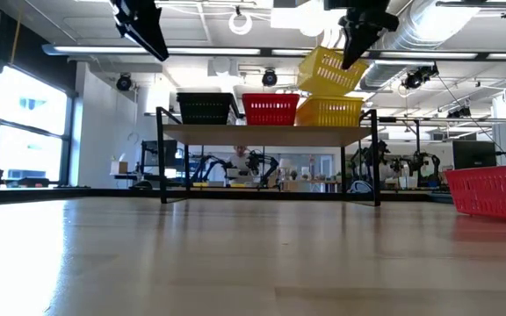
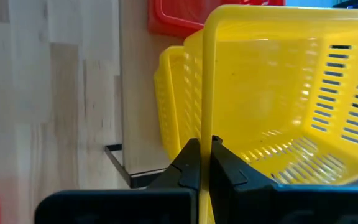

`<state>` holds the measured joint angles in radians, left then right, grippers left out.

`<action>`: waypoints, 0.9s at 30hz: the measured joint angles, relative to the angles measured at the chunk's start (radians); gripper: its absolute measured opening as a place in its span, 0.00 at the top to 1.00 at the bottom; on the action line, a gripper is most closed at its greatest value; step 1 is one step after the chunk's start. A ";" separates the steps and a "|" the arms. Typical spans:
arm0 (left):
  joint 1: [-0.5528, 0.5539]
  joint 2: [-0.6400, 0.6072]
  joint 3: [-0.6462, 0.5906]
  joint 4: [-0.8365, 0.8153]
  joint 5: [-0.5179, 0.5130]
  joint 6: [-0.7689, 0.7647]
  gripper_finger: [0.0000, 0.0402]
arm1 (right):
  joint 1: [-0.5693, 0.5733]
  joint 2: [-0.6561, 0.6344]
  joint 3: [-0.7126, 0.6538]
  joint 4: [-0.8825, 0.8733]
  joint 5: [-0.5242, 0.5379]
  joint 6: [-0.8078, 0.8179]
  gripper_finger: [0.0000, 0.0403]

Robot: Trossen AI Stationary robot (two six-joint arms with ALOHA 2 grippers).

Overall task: Stack baskets on shelf by color
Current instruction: Stack the yellow basket on top of the yellow basket on the shelf

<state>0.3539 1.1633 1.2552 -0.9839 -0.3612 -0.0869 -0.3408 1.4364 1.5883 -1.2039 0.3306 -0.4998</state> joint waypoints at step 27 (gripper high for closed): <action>0.112 0.000 0.000 0.017 0.010 0.009 0.73 | -0.082 0.069 0.000 -0.016 -0.089 -0.049 1.00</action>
<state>0.4664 1.1633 1.2552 -0.9672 -0.3511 -0.0784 -0.4231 1.5057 1.5883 -1.2197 0.2415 -0.5485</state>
